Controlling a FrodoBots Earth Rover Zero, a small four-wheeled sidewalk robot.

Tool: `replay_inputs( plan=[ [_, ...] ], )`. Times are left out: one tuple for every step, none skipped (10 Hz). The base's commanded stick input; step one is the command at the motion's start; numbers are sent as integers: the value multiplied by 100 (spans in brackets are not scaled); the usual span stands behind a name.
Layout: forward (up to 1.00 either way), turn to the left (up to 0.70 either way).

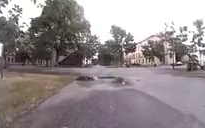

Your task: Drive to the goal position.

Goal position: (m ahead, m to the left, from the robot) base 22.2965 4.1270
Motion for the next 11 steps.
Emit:
replay_inputs(
  plan=[
    [70,0],
    [70,0],
    [70,0],
    [70,0],
    [70,0],
    [70,0],
    [70,0],
    [70,0],
    [70,0],
    [70,0],
    [70,0]
  ],
)
